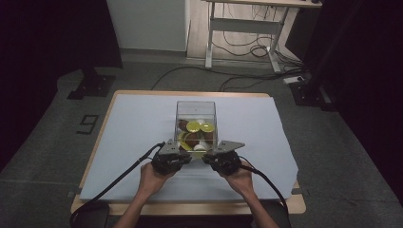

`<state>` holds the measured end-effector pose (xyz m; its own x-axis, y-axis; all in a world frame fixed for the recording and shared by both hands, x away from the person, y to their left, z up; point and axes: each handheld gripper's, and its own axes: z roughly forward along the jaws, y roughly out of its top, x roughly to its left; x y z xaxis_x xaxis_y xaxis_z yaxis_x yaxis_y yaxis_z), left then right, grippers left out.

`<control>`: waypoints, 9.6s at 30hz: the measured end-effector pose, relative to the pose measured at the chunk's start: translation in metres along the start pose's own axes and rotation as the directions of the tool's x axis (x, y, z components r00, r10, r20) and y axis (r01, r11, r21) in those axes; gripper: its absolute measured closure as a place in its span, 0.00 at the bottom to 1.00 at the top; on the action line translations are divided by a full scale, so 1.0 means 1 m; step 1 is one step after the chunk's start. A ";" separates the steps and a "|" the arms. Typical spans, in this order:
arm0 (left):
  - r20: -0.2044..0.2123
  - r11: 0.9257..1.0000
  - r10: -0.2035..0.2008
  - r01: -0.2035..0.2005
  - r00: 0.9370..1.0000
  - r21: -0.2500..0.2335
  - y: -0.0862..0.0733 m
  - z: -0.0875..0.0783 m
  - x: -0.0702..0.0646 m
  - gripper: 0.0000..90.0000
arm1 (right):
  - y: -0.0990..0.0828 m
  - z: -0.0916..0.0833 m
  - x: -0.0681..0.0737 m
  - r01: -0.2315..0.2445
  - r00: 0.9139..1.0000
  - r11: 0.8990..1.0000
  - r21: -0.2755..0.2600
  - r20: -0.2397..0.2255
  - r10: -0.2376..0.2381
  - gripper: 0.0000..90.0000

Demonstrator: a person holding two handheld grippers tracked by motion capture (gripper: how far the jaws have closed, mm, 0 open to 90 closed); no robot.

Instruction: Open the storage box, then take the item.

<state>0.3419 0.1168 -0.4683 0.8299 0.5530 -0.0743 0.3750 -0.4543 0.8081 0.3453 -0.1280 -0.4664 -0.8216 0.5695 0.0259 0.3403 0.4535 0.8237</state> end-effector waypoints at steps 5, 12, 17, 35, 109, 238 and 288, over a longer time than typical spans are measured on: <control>-0.001 1.000 0.001 -0.001 1.000 -0.002 -0.001 -0.001 -0.003 0.90 | -0.001 -0.002 0.003 -0.003 1.000 1.000 0.001 0.000 0.003 0.90; 0.002 1.000 0.000 0.000 1.000 -0.004 -0.004 -0.003 -0.008 0.90 | -0.003 -0.004 0.007 0.005 1.000 1.000 0.000 0.001 -0.005 0.90; 0.005 1.000 0.000 0.000 1.000 -0.005 -0.006 -0.005 -0.011 0.90 | -0.004 -0.006 0.012 0.002 1.000 1.000 0.000 0.000 -0.002 0.90; 0.023 1.000 0.006 -0.005 1.000 -0.007 -0.012 -0.011 -0.023 0.90 | -0.012 -0.014 0.024 -0.004 1.000 1.000 -0.010 -0.007 0.004 0.89; 0.094 0.999 0.018 -0.021 0.995 0.034 -0.040 -0.048 -0.031 0.59 | -0.036 -0.047 0.035 0.012 0.999 1.000 0.025 -0.053 -0.011 0.56; -0.288 0.967 -0.121 0.179 0.950 0.183 -0.102 -0.046 0.059 0.00 | -0.067 -0.057 -0.035 -0.089 0.980 0.985 0.146 0.188 0.060 0.05; -0.289 0.967 -0.120 0.178 0.950 0.184 -0.102 -0.046 0.059 0.00 | 0.016 -0.053 -0.019 -0.029 0.999 0.992 0.124 0.046 0.024 0.07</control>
<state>0.3333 0.2280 -0.5281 0.6239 0.7815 0.0018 0.5861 -0.4695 0.6604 0.3419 -0.1674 -0.4238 -0.7916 0.6108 0.0195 0.4183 0.5183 0.7459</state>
